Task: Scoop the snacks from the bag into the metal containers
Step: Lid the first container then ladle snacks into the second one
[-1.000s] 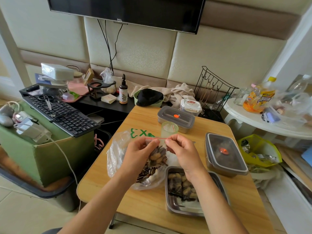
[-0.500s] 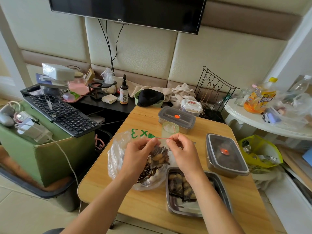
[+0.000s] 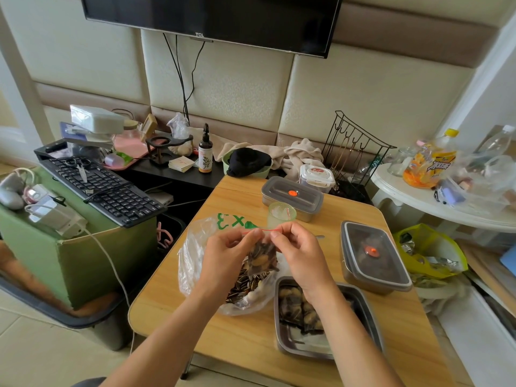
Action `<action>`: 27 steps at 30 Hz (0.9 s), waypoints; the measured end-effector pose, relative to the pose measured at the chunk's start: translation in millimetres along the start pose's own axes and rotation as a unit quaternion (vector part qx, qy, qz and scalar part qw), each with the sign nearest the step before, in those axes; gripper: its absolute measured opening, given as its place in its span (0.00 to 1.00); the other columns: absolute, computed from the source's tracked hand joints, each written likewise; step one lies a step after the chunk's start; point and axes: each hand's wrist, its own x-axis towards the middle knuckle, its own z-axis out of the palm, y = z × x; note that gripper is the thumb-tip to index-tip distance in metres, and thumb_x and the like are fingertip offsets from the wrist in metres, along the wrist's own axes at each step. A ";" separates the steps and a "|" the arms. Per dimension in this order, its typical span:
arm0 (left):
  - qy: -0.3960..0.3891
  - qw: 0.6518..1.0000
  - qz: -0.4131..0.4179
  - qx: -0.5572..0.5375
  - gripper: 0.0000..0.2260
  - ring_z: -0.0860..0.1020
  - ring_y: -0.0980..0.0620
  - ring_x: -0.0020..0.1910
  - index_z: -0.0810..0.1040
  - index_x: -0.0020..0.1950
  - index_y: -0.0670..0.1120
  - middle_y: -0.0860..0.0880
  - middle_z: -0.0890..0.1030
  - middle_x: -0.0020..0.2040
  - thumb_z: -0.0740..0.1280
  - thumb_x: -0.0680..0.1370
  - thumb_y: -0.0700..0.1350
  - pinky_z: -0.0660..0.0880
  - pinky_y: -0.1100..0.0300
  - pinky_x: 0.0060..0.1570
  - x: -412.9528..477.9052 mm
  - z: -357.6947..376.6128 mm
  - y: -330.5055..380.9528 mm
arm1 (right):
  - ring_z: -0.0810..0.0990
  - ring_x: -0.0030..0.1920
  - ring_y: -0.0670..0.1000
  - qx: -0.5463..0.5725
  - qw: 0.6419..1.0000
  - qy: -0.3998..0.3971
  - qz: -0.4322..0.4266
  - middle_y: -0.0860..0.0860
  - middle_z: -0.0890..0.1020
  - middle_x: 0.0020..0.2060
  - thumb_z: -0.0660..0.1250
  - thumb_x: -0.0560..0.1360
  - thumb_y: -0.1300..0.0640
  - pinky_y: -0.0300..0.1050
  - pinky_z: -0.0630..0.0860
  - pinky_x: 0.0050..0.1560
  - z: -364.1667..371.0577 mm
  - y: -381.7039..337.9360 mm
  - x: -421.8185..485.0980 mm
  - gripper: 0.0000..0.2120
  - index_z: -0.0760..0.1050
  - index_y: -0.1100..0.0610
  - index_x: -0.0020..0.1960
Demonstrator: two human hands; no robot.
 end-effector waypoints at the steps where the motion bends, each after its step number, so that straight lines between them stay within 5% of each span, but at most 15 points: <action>1: 0.000 1.000 0.001 0.002 0.09 0.86 0.44 0.45 0.89 0.47 0.50 0.47 0.87 0.42 0.71 0.79 0.52 0.83 0.41 0.52 0.4 -0.3 -0.6 | 0.84 0.50 0.53 -0.004 1.000 0.007 -0.003 0.53 0.86 0.45 0.70 0.81 0.56 0.52 0.82 0.55 -0.4 -0.5 0.0 0.05 0.82 0.55 0.49; 7: 0.007 0.999 -0.008 -0.035 0.13 0.87 0.47 0.43 0.88 0.49 0.44 0.45 0.88 0.41 0.69 0.78 0.52 0.83 0.60 0.43 -0.3 -0.8 2.6 | 0.86 0.48 0.48 -0.014 1.000 0.018 -0.009 0.49 0.87 0.44 0.72 0.80 0.55 0.49 0.83 0.53 -3.0 -2.4 1.4 0.03 0.83 0.53 0.50; 17: -0.018 1.000 0.024 0.007 0.13 0.85 0.45 0.44 0.87 0.47 0.47 0.47 0.87 0.41 0.72 0.74 0.55 0.84 0.50 0.48 2.5 -2.7 -1.2 | 0.86 0.49 0.49 -0.012 1.000 0.023 -0.003 0.50 0.87 0.44 0.71 0.81 0.56 0.48 0.83 0.53 -5.2 -0.9 1.6 0.03 0.83 0.54 0.50; 24: -0.005 0.999 0.026 0.018 0.09 0.85 0.52 0.42 0.87 0.47 0.46 0.49 0.87 0.41 0.71 0.78 0.50 0.82 0.61 0.44 3.8 -2.7 -0.6 | 0.86 0.49 0.50 0.004 1.000 0.005 0.005 0.52 0.87 0.44 0.70 0.81 0.57 0.47 0.83 0.53 -6.5 -2.1 0.0 0.04 0.84 0.55 0.51; 27: 0.000 0.999 0.026 0.031 0.08 0.86 0.50 0.42 0.87 0.46 0.47 0.49 0.87 0.41 0.71 0.80 0.49 0.84 0.53 0.45 3.3 -1.6 -1.3 | 0.86 0.48 0.51 0.007 1.000 0.006 0.007 0.52 0.87 0.44 0.70 0.81 0.57 0.49 0.83 0.54 -5.8 -2.9 -0.4 0.04 0.83 0.56 0.50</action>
